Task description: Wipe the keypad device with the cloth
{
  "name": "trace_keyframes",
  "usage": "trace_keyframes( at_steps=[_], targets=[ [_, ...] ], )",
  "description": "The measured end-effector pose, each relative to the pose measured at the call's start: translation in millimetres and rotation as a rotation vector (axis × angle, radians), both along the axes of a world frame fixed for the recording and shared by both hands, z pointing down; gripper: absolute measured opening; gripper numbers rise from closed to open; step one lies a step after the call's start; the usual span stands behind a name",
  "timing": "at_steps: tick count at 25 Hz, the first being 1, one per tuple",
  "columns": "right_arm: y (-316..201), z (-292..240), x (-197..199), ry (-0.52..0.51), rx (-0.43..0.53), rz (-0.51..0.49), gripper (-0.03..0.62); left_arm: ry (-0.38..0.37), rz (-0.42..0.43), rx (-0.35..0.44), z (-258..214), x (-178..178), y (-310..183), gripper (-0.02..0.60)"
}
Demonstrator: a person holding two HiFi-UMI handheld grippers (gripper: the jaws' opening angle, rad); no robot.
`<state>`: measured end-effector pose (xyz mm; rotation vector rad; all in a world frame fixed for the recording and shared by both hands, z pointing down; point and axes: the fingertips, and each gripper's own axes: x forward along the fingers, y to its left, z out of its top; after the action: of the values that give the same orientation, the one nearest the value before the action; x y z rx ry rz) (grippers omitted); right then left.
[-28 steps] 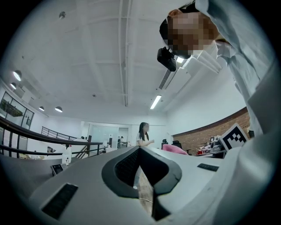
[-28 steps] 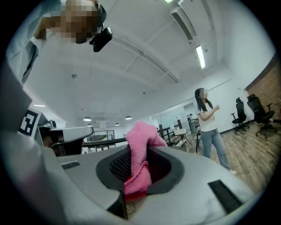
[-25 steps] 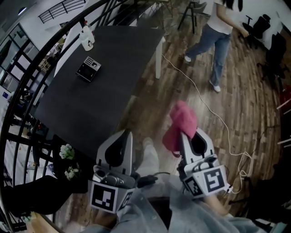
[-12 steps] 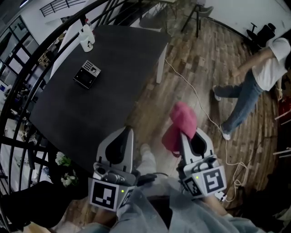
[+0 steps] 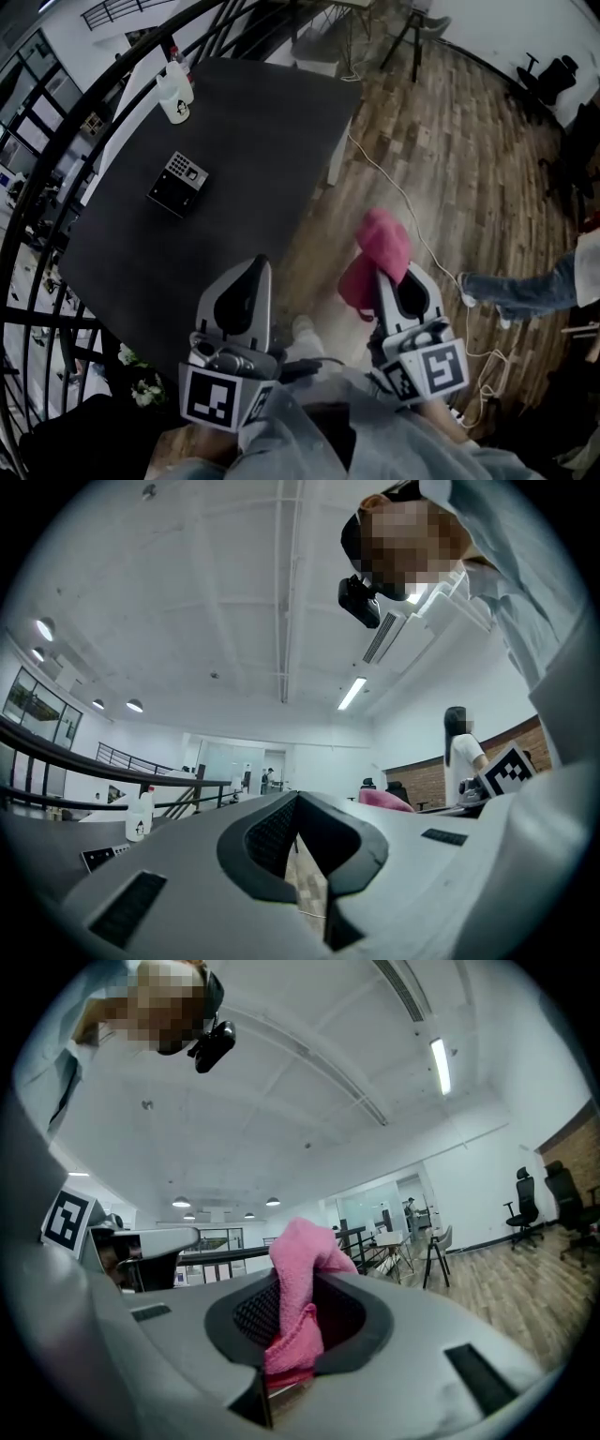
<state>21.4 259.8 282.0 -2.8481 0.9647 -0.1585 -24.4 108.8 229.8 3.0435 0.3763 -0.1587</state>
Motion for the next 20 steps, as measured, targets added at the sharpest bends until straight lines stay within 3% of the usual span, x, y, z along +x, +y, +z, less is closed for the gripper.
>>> trace_keyframes(
  at_steps=[10, 20],
  targets=[
    [-67.0, -2.3, 73.2, 0.016, -0.034, -0.089, 0.071, 0.022, -0.075, -0.022, -1.6, 58.2, -63.6, 0.005],
    [-111.3, -0.1, 100.4, 0.009, -0.055, -0.189, 0.071, 0.015, -0.187, -0.039, 2.8, 63.1, -103.6, 0.005]
  ],
)
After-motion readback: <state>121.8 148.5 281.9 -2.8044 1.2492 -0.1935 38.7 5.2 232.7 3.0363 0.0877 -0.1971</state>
